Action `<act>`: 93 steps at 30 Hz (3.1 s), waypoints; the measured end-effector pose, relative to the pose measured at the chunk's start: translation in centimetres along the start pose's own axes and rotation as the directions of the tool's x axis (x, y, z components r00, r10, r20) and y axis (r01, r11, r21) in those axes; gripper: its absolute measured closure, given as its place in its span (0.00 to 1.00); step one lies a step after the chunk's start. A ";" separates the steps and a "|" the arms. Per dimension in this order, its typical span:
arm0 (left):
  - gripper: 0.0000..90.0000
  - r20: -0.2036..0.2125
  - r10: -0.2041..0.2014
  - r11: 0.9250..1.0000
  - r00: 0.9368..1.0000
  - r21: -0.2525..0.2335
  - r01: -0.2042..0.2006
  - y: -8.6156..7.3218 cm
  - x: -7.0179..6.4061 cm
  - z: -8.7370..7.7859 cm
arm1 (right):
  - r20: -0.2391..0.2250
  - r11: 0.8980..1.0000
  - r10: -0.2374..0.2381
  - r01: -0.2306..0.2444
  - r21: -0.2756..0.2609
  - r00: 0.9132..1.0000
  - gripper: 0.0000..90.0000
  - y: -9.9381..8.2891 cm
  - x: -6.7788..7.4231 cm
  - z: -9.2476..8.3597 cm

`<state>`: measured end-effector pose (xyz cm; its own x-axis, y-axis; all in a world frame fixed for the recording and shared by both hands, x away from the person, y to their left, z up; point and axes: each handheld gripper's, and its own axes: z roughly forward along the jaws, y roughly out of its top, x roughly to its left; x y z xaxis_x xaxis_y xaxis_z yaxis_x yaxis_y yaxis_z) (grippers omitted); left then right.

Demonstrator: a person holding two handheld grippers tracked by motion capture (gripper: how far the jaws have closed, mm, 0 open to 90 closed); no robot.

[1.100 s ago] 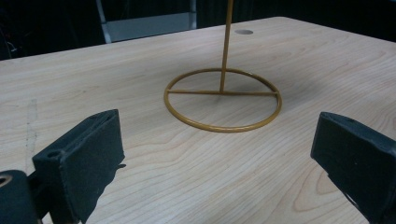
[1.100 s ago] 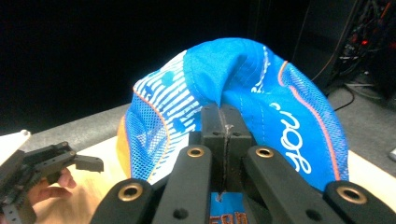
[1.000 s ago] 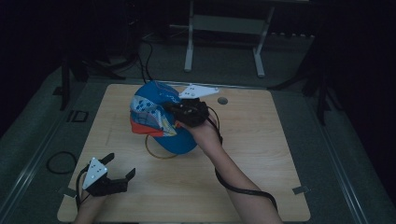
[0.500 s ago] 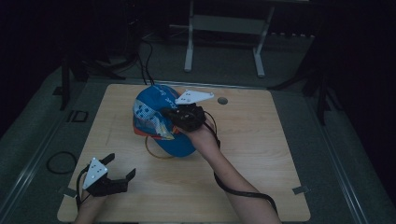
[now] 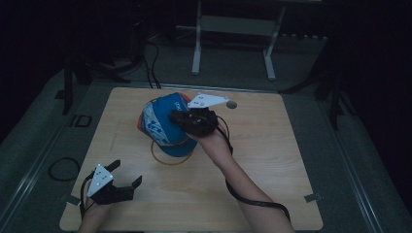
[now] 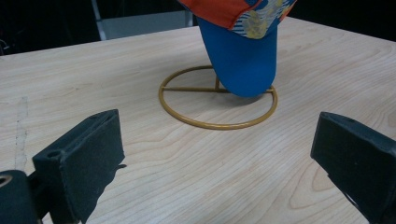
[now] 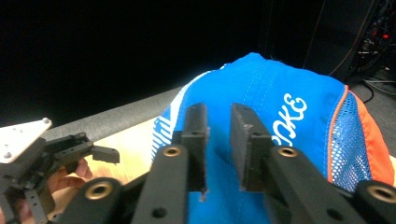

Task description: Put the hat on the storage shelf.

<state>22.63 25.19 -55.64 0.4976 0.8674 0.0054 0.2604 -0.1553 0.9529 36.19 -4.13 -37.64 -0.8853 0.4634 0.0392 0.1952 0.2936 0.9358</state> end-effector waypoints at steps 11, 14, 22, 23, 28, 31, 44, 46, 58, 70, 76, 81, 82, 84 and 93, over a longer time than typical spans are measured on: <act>0.03 -0.001 0.000 1.000 1.000 -0.003 0.000 0.0 0.0 0.0 | -0.007 0.999 -0.032 0.032 -0.017 0.999 0.38 -0.1 0.3 -1.0; 0.03 -0.001 -0.005 1.000 1.000 -0.001 0.005 0.0 0.0 0.0 | -0.017 0.999 -0.039 0.038 -0.020 0.999 0.31 -0.3 0.3 -1.3; 0.03 0.004 -0.003 1.000 1.000 -0.002 0.003 -0.1 -0.1 0.1 | -0.069 0.999 -0.048 0.046 -0.025 0.996 0.16 -1.4 0.3 -2.0; 0.03 0.005 -0.003 1.000 1.000 -0.002 0.003 -0.1 -0.1 0.1 | -0.074 0.998 -0.057 0.056 -0.015 0.996 0.16 -1.6 0.4 -2.1; 0.03 0.007 0.000 1.000 1.000 0.000 0.000 -0.1 -0.1 0.0 | -0.088 0.998 -0.068 0.069 0.009 0.994 0.16 -2.5 0.5 -2.4; 0.03 0.008 0.000 1.000 1.000 -0.003 0.000 -0.1 -0.1 0.0 | -0.090 0.998 -0.065 0.067 0.014 0.994 0.16 -3.0 0.5 -2.7; 0.03 0.012 0.008 1.000 1.000 0.001 -0.008 -0.1 -0.2 0.1 | -0.103 0.997 -0.061 0.065 0.035 0.993 0.16 -6.7 0.6 -3.6; 0.03 0.012 0.010 1.000 1.000 0.005 -0.010 -0.1 -0.1 0.2 | -0.107 0.997 -0.062 0.066 0.031 0.992 0.16 -7.5 0.6 -3.9; 0.03 0.009 0.004 1.000 1.000 0.004 -0.004 -0.1 -0.1 0.2 | -0.117 0.996 -0.026 0.036 0.080 0.993 0.16 -13.1 0.0 -5.0; 0.03 0.011 -0.001 1.000 1.000 0.004 0.001 -0.2 -0.1 0.3 | -0.104 0.992 -0.019 0.032 0.124 0.994 0.16 -16.8 -0.8 -5.7; 0.03 0.016 0.000 1.000 1.000 0.007 0.000 -0.2 -0.1 0.3 | -0.104 0.988 -0.010 0.026 0.155 0.995 0.16 -18.5 -1.3 -6.1; 0.03 0.017 -0.003 1.000 1.000 0.007 0.003 -0.2 -0.2 0.3 | -0.090 0.986 -0.004 0.019 0.168 0.996 0.16 -19.7 -1.9 -6.7; 0.03 0.019 -0.002 1.000 1.000 0.007 0.002 -0.2 -0.2 0.3 | -0.089 0.985 0.002 0.013 0.171 0.996 0.16 -19.9 -2.0 -6.8; 0.03 0.021 0.001 1.000 1.000 0.010 -0.002 -0.2 -0.2 0.4 | -0.094 0.984 0.016 0.001 0.176 0.995 0.16 -20.4 -2.2 -7.0; 0.03 0.028 -0.002 1.000 1.000 0.013 0.002 -0.3 -0.2 0.3 | -0.075 0.983 0.048 -0.034 0.178 0.996 0.17 -21.6 -3.1 -7.9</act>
<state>22.73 24.89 -56.01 0.5204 0.8539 -0.0050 0.2715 -0.1599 0.9491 31.38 -18.50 -55.22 -0.9040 0.4130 0.1103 0.2973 0.4221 0.8564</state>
